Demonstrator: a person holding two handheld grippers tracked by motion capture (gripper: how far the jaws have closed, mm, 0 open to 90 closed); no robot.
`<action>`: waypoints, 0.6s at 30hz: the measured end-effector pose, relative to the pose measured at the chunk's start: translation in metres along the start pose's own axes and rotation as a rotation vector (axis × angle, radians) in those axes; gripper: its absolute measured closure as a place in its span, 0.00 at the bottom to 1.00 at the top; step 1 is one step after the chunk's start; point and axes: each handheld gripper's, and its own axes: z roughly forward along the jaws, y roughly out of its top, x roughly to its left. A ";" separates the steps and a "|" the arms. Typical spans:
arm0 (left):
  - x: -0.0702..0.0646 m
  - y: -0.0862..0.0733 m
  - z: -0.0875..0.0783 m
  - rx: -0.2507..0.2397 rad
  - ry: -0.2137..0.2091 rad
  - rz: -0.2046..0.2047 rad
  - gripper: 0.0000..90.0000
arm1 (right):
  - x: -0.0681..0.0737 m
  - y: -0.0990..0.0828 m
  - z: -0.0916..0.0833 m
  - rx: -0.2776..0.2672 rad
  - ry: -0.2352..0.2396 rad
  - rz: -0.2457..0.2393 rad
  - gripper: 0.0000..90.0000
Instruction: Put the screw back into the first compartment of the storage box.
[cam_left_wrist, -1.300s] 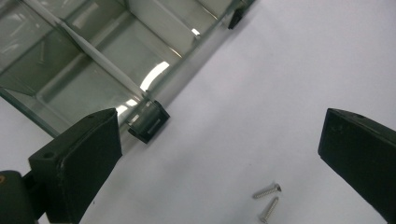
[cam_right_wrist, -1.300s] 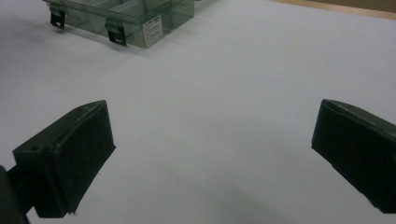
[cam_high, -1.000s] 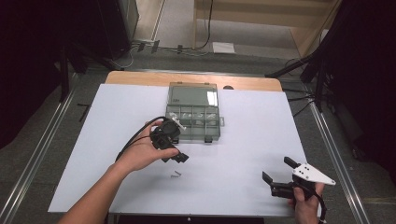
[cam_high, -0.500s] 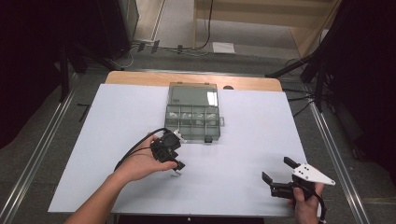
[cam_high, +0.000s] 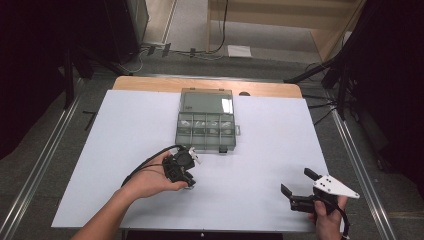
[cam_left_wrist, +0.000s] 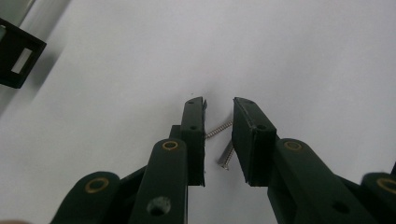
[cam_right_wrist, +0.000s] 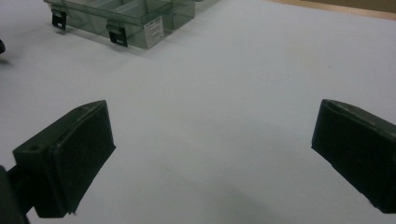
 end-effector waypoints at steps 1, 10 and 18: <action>0.000 0.000 0.000 0.004 0.004 0.004 0.82 | 0.000 0.000 0.000 0.000 0.000 -0.001 0.00; -0.003 -0.001 0.008 0.014 0.022 0.032 0.82 | 0.000 0.000 0.000 0.004 0.000 -0.002 0.00; -0.002 0.000 0.009 0.010 0.044 0.019 0.92 | 0.000 0.000 0.002 0.002 -0.005 -0.003 0.00</action>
